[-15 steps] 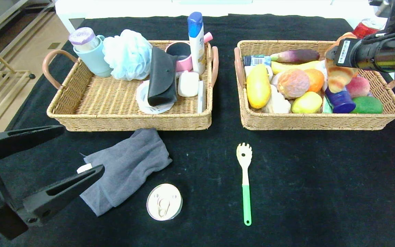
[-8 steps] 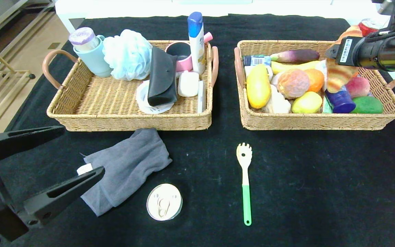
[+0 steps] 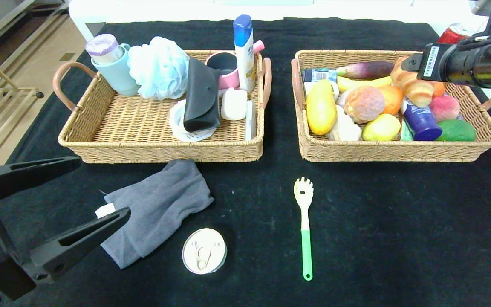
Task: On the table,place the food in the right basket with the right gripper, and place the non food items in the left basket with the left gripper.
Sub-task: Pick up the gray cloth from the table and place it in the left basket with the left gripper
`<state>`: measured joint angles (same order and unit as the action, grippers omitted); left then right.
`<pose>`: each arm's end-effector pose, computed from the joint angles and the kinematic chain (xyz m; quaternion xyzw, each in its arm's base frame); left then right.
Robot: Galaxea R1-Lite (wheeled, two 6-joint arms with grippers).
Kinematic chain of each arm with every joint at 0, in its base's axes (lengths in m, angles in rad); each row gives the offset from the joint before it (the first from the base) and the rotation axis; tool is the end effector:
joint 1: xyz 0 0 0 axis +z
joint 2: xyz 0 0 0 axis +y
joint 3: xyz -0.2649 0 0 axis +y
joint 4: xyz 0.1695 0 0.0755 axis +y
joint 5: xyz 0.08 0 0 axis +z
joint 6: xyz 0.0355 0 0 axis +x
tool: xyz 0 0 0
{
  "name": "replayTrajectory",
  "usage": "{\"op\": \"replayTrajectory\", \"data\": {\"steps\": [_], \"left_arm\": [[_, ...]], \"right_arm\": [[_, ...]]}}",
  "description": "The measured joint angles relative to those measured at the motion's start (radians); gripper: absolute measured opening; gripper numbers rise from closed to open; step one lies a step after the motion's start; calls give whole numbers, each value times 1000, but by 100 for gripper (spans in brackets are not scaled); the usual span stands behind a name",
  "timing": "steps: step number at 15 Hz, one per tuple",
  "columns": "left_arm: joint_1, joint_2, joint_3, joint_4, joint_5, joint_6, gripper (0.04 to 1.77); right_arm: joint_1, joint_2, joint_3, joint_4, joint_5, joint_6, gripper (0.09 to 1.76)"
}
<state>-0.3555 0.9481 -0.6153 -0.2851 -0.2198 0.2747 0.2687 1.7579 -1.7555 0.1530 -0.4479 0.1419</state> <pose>0.1331 -0.0577 0.2257 0.1329 -0.0153 -0.2842 0.9494 0.3219 0.0727 0.3180 0.0432 0.0662 -0.0941 0.9924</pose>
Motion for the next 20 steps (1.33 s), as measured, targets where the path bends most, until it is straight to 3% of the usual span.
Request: {"op": "replayTrajectory", "data": {"steps": [3, 7, 10, 12, 16, 18, 20], "left_arm": [[0, 0, 0, 0, 0, 0, 172], [0, 0, 0, 1, 1, 4, 172], [0, 4, 0, 3, 4, 5, 172], [0, 8, 0, 3, 1, 4, 172], [-15, 12, -9, 3, -4, -6, 172], [-17, 14, -9, 3, 3, -7, 172], [-18, 15, -7, 5, 6, -7, 172]], "right_arm": [[53, -62, 45, 52, 6, 1, 168], [191, -203, 211, 70, 181, 0, 169], [309, -292, 365, 62, 247, -6, 170], [359, -333, 474, -15, 333, -47, 170], [387, -373, 728, -350, 521, -174, 170], [390, -387, 815, -412, 612, -203, 170], [392, -404, 869, -446, 632, -218, 170]]}}
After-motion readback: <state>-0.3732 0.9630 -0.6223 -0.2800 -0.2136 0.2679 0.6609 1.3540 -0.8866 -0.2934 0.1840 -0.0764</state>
